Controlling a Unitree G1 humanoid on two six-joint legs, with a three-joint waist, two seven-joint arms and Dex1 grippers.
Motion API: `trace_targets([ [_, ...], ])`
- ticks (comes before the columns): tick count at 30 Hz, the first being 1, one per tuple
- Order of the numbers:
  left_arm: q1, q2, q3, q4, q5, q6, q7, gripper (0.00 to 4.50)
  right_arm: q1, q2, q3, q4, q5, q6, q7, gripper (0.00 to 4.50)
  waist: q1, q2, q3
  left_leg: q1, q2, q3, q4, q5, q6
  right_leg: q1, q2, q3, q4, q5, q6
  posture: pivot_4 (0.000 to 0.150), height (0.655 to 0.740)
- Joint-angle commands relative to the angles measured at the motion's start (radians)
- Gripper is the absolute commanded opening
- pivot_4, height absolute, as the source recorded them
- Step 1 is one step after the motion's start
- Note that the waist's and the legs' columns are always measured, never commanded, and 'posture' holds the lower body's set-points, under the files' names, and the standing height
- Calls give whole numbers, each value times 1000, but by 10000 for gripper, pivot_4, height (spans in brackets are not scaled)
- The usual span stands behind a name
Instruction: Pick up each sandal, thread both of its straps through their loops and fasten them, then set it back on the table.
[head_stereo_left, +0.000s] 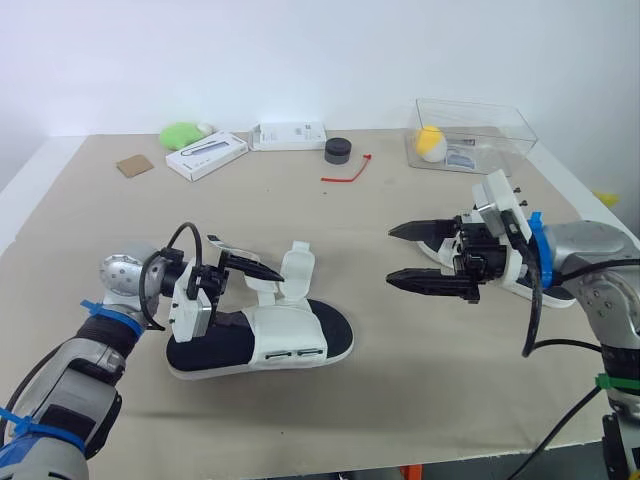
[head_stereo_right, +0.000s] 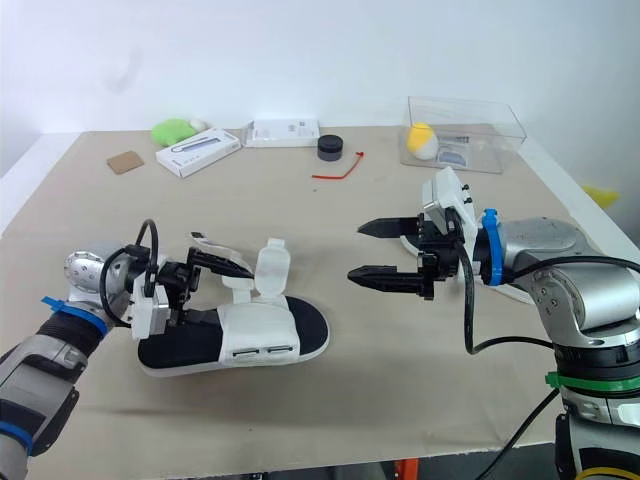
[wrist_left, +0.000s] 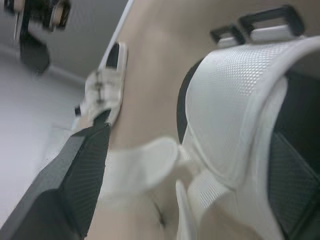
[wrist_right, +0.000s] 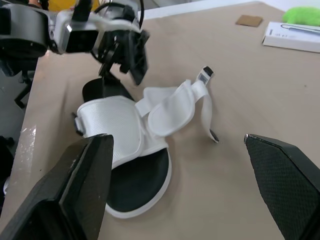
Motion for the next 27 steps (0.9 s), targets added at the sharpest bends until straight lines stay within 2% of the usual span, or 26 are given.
trace_targets([
  [1, 38, 67, 104, -132, 44, 189, 139, 44913, 32, 10, 11, -74, -15, -36, -20, 42515, -1, 0, 0, 0, 1, 0, 0, 0, 0, 0, 0, 0, 0, 0, 0, 1500, 7400],
  [3, 85, 108, 141, -225, 71, 306, 200, 45000, 56, 21, 32, -97, -36, -60, -28, 35679, -1, 0, 0, 0, 4, 0, 0, 0, 0, 0, 2, 0, 0, 1, 2, 1500, 7400],
  [5, 142, 137, 185, -334, 85, 421, 276, 45000, 73, 43, 57, -104, -62, -90, -42, 24622, 0, 0, 0, 0, 5, 0, -1, 0, 0, 0, 3, 0, 0, 1, 2, 1500, 7400],
  [6, 169, 144, 205, -383, 88, 467, 306, 45000, 78, 53, 69, -105, -75, -104, -48, 21812, -1, 0, 0, 0, 5, 0, -1, 0, 0, -1, 3, 0, 0, 1, 2, 1500, 7400],
  [8, 224, 148, 234, -476, 102, 530, 352, 45000, 82, 72, 93, -107, -98, -125, -59, 13263, 0, 0, 0, 0, 6, 0, -1, 0, 0, -1, 3, 0, 0, 1, 2, 1500, 7400],
  [10, 278, 143, 245, -542, 138, 560, 376, 45000, 80, 91, 115, -112, -107, -131, -68, 2876, 1, 0, 0, 0, 6, 0, -1, 0, 0, -1, 3, 0, 0, 0, 0, 1500, 7400],
  [11, 301, 140, 248, -565, 156, 564, 382, 45000, 78, 98, 123, -114, -111, -134, -71, 414, 2, 0, 0, 1, 6, 0, -1, 0, -1, 0, 3, 0, 0, -1, -1, 1500, 7400],
  [14, 368, 132, 244, -569, 258, 515, 397, 45000, 61, 116, 138, -105, -116, -139, -72, 414, 2, 0, 0, 1, 6, 2, -1, 0, -1, 0, 3, 0, 0, -1, -2, 1500, 7400],
  [18, 386, 119, 242, -554, 315, 495, 402, 45000, 45, 120, 141, -89, -121, -141, -64, 414, 2, 0, 0, 2, 8, 8, -1, 0, -1, -1, 3, 0, 0, 0, -4, 1500, 7400],
  [27, 376, 152, 266, -526, 283, 597, 368, 45000, 100, 96, 155, -133, -107, -128, -36, 414, 2, 0, 0, 3, 10, 10, -1, -1, -2, -1, 4, -1, 0, 0, -6, 1500, 7400],
])
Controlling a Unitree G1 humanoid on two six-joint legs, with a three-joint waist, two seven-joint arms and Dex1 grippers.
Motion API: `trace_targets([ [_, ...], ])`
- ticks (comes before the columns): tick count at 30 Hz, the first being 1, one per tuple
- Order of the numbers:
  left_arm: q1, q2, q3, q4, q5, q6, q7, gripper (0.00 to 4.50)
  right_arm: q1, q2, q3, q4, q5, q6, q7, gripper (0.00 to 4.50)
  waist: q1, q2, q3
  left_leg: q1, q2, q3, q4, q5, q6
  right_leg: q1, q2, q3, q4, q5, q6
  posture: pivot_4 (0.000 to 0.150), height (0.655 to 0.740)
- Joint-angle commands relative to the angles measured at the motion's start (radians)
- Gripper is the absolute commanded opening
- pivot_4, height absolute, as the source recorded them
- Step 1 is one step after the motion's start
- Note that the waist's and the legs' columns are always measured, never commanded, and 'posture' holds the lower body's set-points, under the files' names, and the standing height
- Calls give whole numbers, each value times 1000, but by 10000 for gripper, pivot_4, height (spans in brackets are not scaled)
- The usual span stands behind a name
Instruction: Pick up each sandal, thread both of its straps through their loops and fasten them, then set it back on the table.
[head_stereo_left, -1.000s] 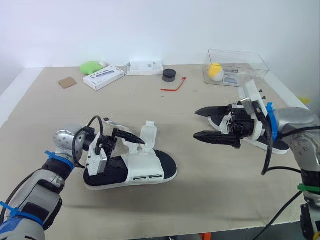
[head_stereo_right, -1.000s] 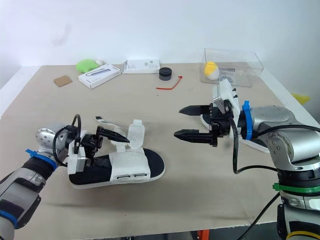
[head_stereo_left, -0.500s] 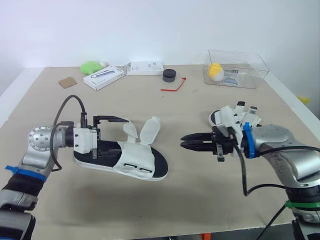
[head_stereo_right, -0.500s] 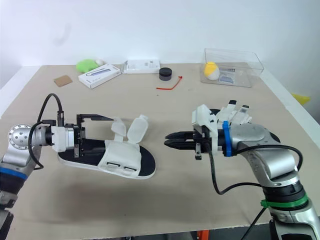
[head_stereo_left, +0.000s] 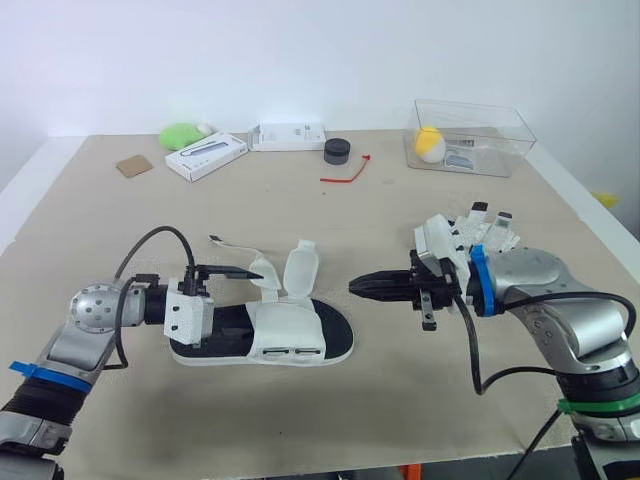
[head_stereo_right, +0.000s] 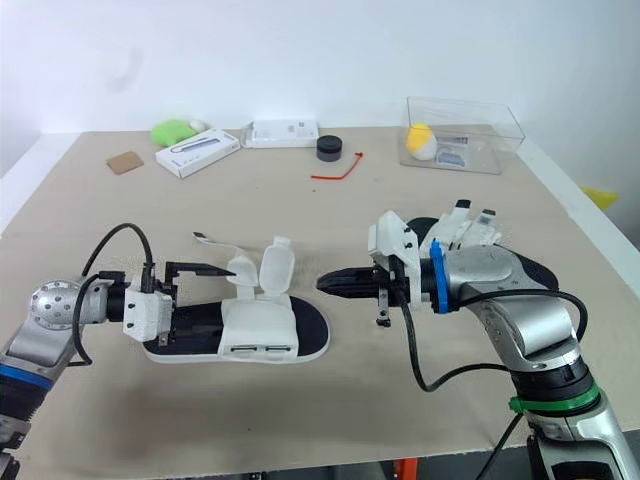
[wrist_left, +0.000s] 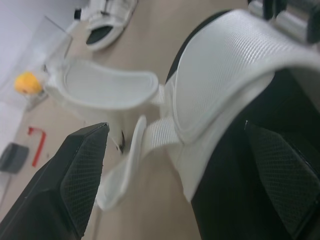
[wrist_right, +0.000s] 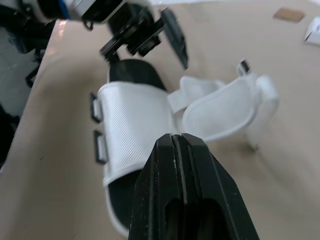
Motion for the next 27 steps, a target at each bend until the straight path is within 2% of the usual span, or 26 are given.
trace_targets([
  [1, -14, 25, 50, -3, -49, 58, -17, 45000, 15, 9, 8, -44, 0, -15, -6, 414, 0, 0, 0, 0, 0, 0, 0, 0, 0, 0, 0, 0, 0, 0, 0, 1500, 7400],
  [6, 7, 44, 83, -41, -106, 216, -28, 45000, 64, 46, 78, -45, -62, -36, -47, 414, -1, 0, 0, 0, 2, 0, 0, 0, 0, 0, 3, 0, 0, 0, -1, 1500, 7400],
  [11, 24, 69, 139, -102, -212, 509, -16, 45000, 108, 121, 141, -15, -120, -52, -112, 414, -1, 0, 0, 0, 3, 0, 0, 0, 0, -1, 5, 0, 0, 0, -2, 1500, 7400],
  [13, 26, 70, 175, -109, -269, 654, 14, 45000, 120, 145, 173, 6, -155, -70, -131, 414, -1, 0, 0, 1, 3, 0, 0, 0, 0, -1, 5, 0, 0, 0, -2, 1500, 7400],
  [16, 7, 57, 239, -135, -450, 981, 90, 45000, 118, 160, 210, 49, -220, -108, -147, 414, -1, -1, 0, 1, 3, 0, 0, 0, 0, -1, 6, 0, 1, 0, -2, 1500, 7400],
  [18, -7, 50, 259, -143, -519, 1131, 124, 45000, 117, 167, 219, 68, -234, -114, -149, 414, -2, -1, 0, 1, 3, 0, 0, 0, 0, -1, 5, 0, 1, 0, -2, 1500, 7400],
  [22, -94, -44, 316, -100, -667, 1405, 278, 45000, 119, 191, 233, 98, -250, -111, -154, 414, 1, -3, -1, 1, 2, -2, 0, 0, 0, 0, 6, 0, 1, 0, -2, 1500, 7400],
  [27, -204, -156, 375, 9, -785, 1667, 434, 45000, 120, 217, 248, 103, -264, -106, -162, 414, -4, -5, -2, 2, 2, -2, 0, 0, -1, 1, 8, 1, 1, 0, -2, 1500, 7400],
])
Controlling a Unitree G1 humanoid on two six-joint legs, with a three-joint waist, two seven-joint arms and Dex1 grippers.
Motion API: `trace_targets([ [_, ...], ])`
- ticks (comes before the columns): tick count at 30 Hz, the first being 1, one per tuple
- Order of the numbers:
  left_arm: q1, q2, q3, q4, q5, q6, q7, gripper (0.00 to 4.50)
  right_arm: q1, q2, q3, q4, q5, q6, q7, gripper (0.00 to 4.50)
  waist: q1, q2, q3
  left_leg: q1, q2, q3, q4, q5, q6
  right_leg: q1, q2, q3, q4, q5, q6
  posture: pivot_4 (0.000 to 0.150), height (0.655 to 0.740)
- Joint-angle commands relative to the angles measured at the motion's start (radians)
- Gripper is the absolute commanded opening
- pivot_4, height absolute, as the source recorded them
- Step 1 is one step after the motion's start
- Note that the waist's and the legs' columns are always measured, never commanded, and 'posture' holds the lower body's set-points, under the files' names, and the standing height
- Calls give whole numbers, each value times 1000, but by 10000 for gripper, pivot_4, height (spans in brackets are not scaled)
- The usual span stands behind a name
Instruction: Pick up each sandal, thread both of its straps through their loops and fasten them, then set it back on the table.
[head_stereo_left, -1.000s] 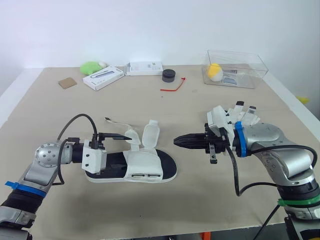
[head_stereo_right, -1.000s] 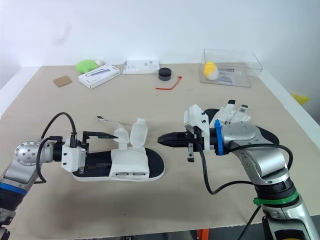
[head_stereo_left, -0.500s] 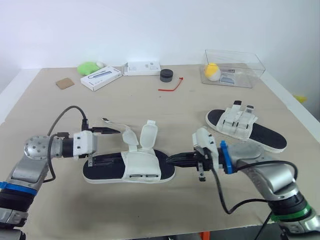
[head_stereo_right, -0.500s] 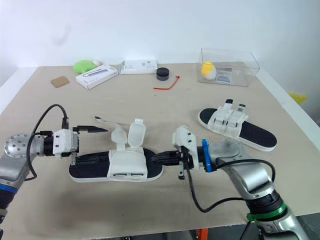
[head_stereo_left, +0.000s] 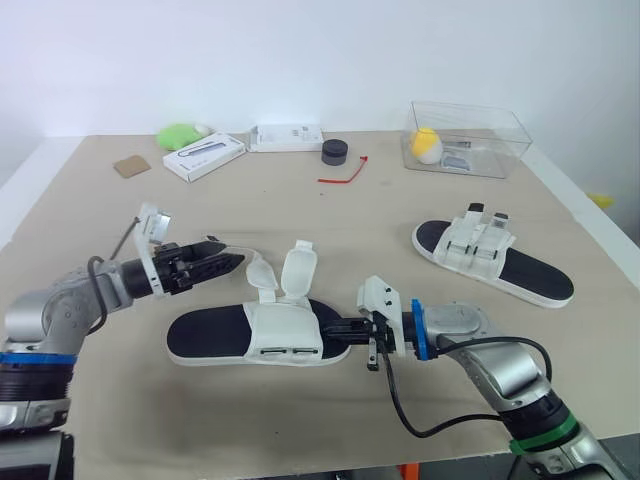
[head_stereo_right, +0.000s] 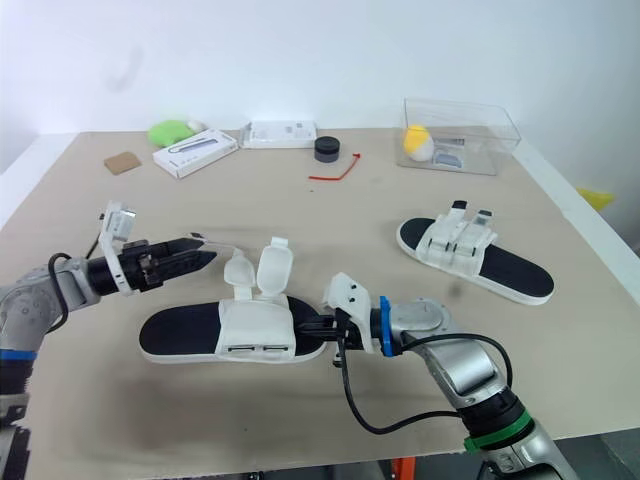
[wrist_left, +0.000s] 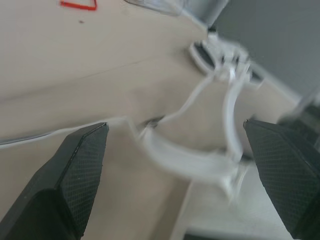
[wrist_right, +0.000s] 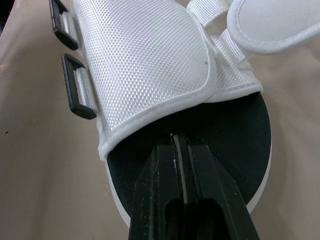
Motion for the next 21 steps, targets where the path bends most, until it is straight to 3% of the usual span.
trace_targets([
  [1, -83, -62, 69, 93, -89, 173, 120, 45000, -3, 12, 13, 1, -14, 2, -6, 414, 0, -1, 0, 0, 0, 0, 0, 0, 0, 0, 0, 0, 1, 0, 0, 1500, 7400],
  [5, -160, -125, 117, 215, -98, 298, 239, 45000, -1, 20, 16, -10, -18, 7, -7, 414, 0, -1, 0, 3, 0, -1, 0, 0, 0, 1, 2, 1, 3, 0, -2, 1500, 7400],
  [11, -213, -134, 230, 293, -123, 433, 359, 45000, 9, 25, 7, -22, -19, 11, -13, 414, 0, -3, 0, 6, 1, -1, -1, 0, 0, 1, 3, 1, 9, -4, -7, 1500, 7400],
  [17, -302, -226, 319, 451, -62, 400, 543, 45000, 14, 34, 12, -29, -14, 11, -18, 414, 2, -4, 0, 11, 1, -1, -2, 0, -1, 4, 3, 1, 11, -4, -8, 1500, 7400],
  [21, -336, -268, 337, 522, -28, 366, 578, 45000, 9, 39, 12, -28, -16, 12, -18, 414, -3, -4, 0, 12, 0, 0, -2, 0, -2, 3, 3, 2, 11, -4, -8, 1500, 7400],
])
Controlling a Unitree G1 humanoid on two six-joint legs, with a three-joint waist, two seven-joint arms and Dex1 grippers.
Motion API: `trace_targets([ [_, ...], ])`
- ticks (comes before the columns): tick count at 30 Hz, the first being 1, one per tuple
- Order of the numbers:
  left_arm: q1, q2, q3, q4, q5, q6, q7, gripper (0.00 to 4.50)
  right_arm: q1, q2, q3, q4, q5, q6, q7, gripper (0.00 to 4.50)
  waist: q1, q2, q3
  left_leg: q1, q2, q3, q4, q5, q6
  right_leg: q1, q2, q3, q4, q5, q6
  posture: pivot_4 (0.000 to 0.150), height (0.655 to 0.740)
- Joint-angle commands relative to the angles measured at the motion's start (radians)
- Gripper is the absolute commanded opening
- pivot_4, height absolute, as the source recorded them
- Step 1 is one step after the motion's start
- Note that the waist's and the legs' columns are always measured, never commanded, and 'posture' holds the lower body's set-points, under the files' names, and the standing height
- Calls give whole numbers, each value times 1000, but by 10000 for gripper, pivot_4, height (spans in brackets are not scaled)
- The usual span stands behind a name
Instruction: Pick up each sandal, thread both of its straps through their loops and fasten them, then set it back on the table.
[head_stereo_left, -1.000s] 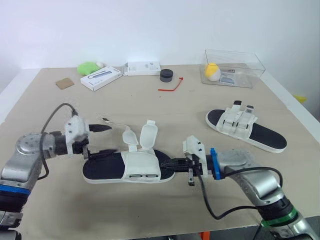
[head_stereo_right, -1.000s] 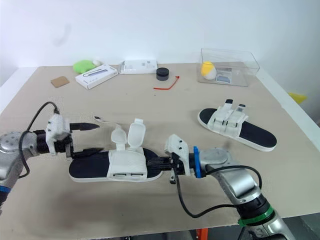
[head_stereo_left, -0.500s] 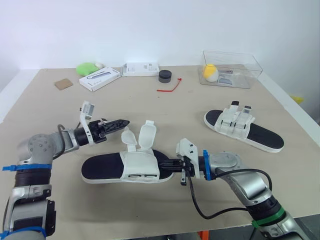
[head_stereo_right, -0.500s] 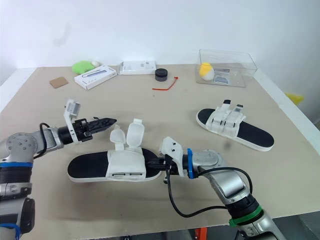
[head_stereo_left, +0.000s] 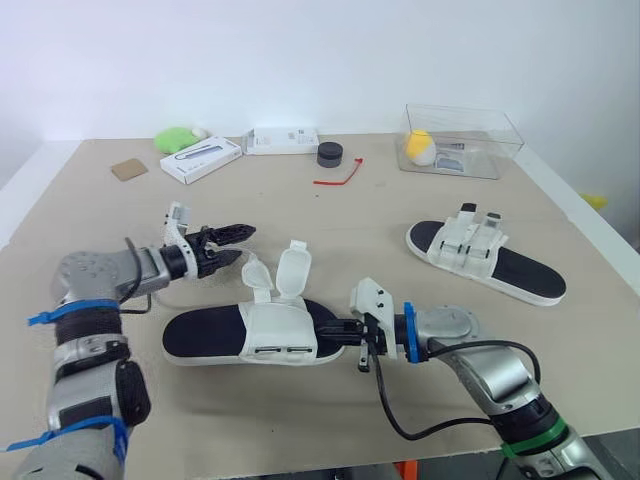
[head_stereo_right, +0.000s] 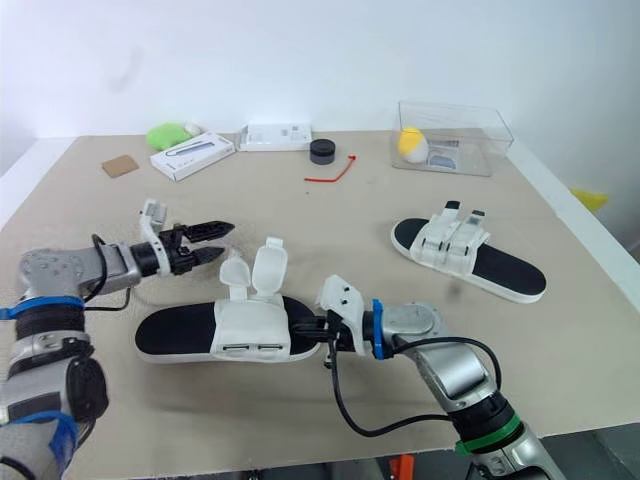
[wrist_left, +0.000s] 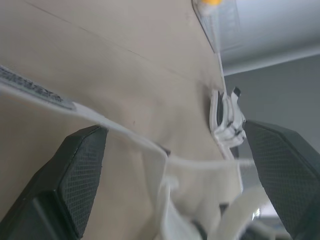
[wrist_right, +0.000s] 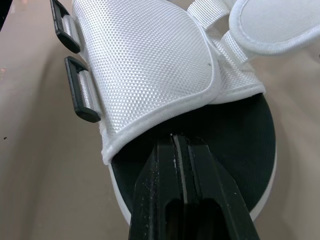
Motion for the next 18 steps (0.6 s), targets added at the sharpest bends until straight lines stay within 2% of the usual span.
trace_targets([
  [1, -22, -19, 30, 52, 35, -36, 28, 45000, -3, 2, 4, -23, 2, 4, 2, 414, -3, 0, 0, 0, 0, 0, 0, 0, 0, 0, 0, 0, 0, 0, 0, 1500, 7400],
  [5, -35, -35, 28, 80, 54, -52, 20, 45000, -3, 2, 0, -27, 4, 8, -1, 414, -5, -1, 0, 0, 0, 0, -2, 0, -1, -1, 1, 0, 0, 0, 0, 1500, 7400],
  [6, -40, -37, 33, 93, 57, -56, 24, 42428, -2, 2, -1, -28, 4, 9, -2, 127, -5, -1, 0, 0, 0, -1, -2, 0, -1, -1, 1, 0, 0, 0, 0, 1500, 7400],
  [8, -43, -36, 27, 100, 76, -78, 20, 35581, 2, 1, -2, -35, 6, 11, -3, 0, -5, -1, 0, 0, 0, -1, -3, 0, -1, -1, 1, 0, 0, 0, 0, 1500, 7400],
  [15, -28, -20, -27, 70, 145, -149, -70, 1851, 6, 6, 0, -38, 6, 12, -5, 0, -5, -2, 1, 0, 0, 0, -4, 0, -2, -1, 1, 0, 0, 0, 0, 1500, 7400],
  [18, 1, -25, -63, -29, 179, -283, -180, 608, 7, 2, 14, -38, -7, 1, 0, 0, -5, -2, 1, 0, 0, 0, -5, 0, -3, -2, 1, 0, 0, -1, 0, 1500, 7400],
])
